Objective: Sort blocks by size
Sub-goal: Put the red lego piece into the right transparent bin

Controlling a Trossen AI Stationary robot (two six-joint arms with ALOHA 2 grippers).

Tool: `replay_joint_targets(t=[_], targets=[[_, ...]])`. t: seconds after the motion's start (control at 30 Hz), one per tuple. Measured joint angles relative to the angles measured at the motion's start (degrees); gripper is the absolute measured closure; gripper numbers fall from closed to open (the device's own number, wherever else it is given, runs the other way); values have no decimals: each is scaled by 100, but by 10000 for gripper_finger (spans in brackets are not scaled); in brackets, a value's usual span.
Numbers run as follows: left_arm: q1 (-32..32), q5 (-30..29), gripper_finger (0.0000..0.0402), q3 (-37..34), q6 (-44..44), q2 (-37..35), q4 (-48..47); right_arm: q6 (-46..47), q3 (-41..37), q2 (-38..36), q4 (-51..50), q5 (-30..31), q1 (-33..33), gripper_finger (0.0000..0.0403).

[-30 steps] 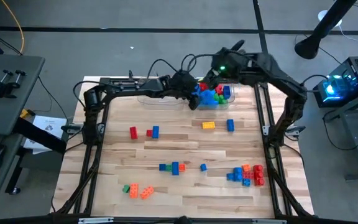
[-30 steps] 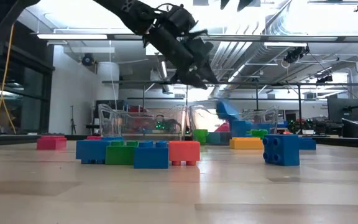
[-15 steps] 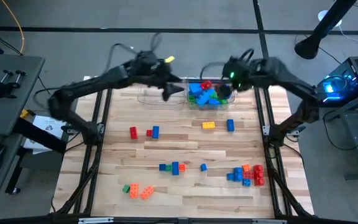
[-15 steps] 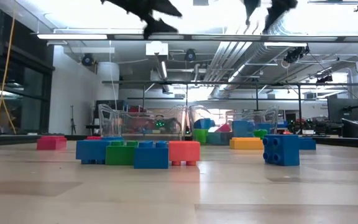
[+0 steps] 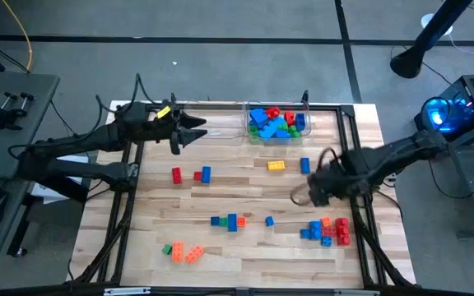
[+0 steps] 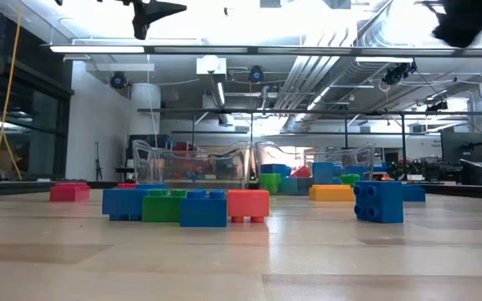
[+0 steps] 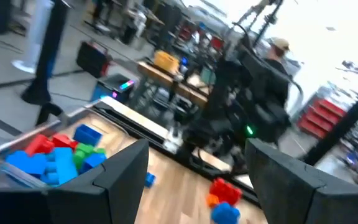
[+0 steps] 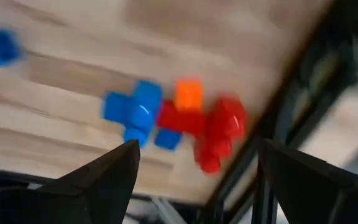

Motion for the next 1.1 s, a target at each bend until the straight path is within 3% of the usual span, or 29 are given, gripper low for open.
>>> replay_joint_targets(t=[0.13,0.3,0.53,0.93,1.1], targets=[[17,-260,149,-159,0,-34,185,1092,-691,55,559,-550,711,75],[68,-271,149,-164,111,112,300,1934,-1508,71,1264,-785,1065,75],[151,-267,149,-166,19,170,329,2164,-2086,69,1525,-1017,1126,86],[159,-266,149,-166,9,166,323,2387,-3127,71,3083,-1143,1115,172],[159,-265,149,-166,-41,166,292,2228,-3242,71,3139,-1149,1115,236]])
